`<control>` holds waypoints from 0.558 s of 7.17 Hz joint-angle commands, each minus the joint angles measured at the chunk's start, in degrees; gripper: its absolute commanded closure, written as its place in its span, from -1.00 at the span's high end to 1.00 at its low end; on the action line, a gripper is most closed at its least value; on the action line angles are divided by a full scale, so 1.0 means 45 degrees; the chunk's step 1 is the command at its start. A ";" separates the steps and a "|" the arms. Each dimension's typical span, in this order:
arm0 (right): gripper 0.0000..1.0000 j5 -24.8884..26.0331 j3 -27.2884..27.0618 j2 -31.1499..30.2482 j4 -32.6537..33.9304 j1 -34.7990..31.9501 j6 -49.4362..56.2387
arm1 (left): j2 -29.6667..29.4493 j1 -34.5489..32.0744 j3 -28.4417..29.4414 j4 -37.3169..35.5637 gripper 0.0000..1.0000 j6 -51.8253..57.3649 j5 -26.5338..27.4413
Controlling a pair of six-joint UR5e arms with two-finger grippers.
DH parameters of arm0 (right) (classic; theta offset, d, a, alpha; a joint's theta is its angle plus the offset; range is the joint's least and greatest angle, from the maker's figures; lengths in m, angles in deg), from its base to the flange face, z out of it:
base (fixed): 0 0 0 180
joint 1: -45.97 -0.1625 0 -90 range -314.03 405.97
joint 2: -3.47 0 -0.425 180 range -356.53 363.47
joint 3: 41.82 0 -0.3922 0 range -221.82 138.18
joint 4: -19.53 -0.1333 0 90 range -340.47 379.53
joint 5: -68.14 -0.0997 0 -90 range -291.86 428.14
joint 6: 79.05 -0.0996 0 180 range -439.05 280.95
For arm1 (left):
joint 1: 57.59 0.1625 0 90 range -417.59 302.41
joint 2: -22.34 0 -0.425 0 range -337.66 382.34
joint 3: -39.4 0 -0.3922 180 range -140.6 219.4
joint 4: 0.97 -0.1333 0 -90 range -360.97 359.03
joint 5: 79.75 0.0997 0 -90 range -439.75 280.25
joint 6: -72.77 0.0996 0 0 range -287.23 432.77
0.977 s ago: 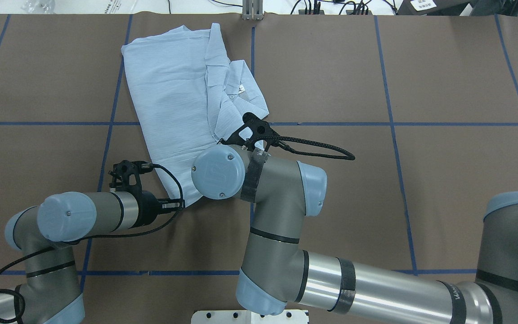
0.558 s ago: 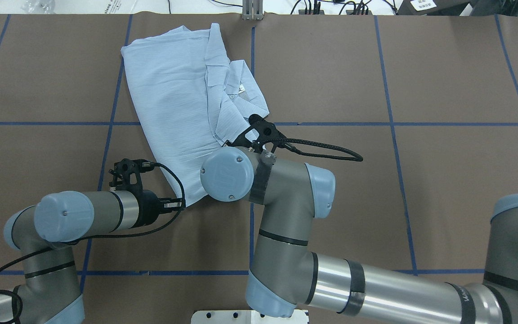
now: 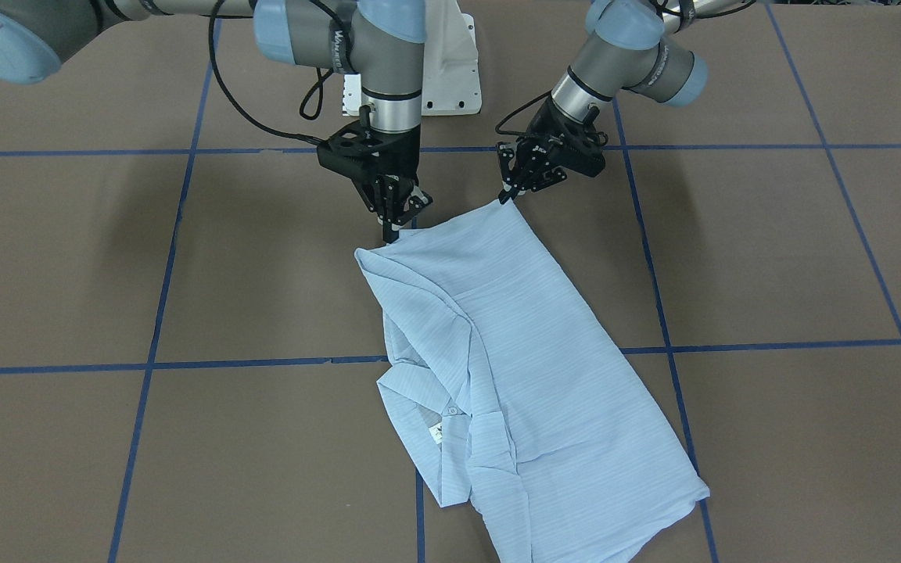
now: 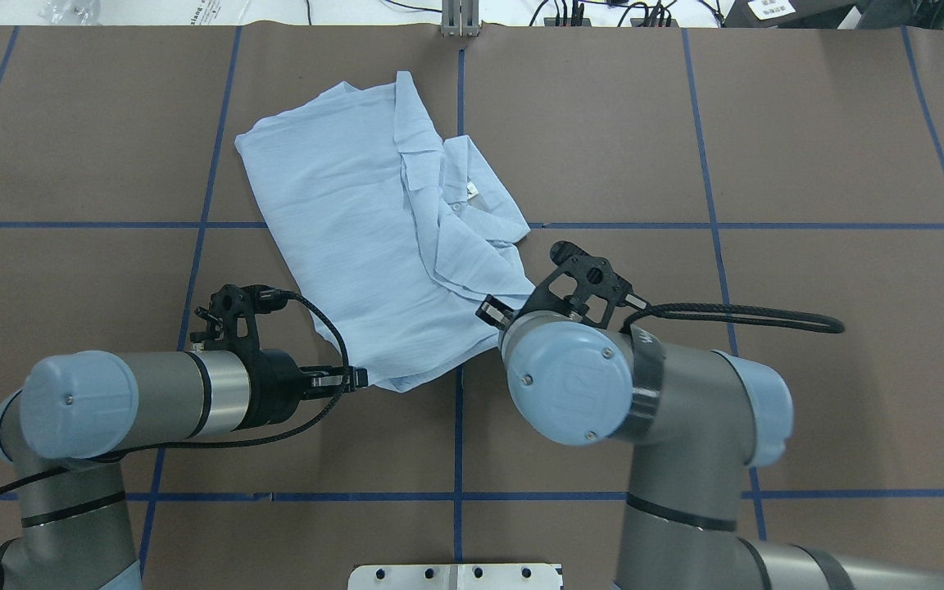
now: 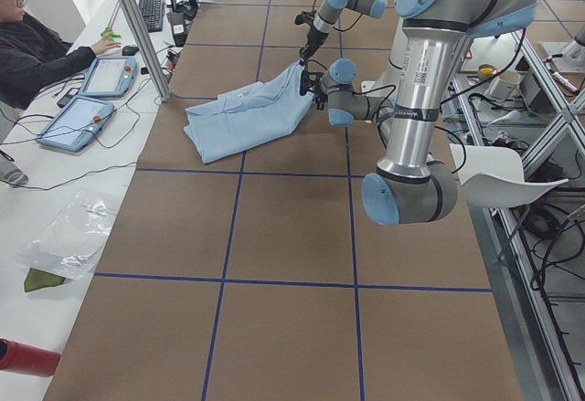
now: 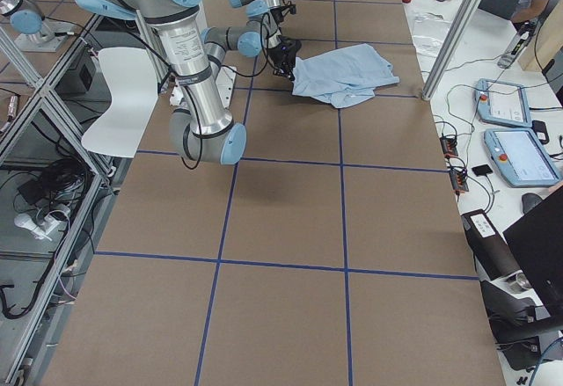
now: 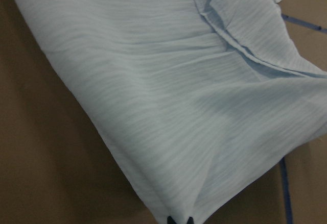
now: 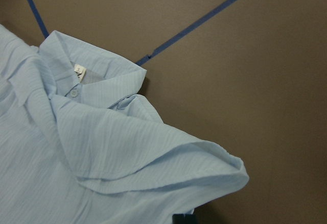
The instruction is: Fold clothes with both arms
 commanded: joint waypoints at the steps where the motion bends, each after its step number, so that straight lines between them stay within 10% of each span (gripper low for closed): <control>1: -1.00 0.1242 -0.3062 -0.0768 0.2144 0.2088 -0.0150 | 0.0035 0.1113 -0.1954 -0.1350 -1.00 -0.0405 -0.0007; 4: -1.00 0.1855 -0.5006 -0.0634 0.4631 0.3388 -0.0913 | -0.0023 0.2467 -0.4579 -0.3675 -1.00 -0.1365 0.0091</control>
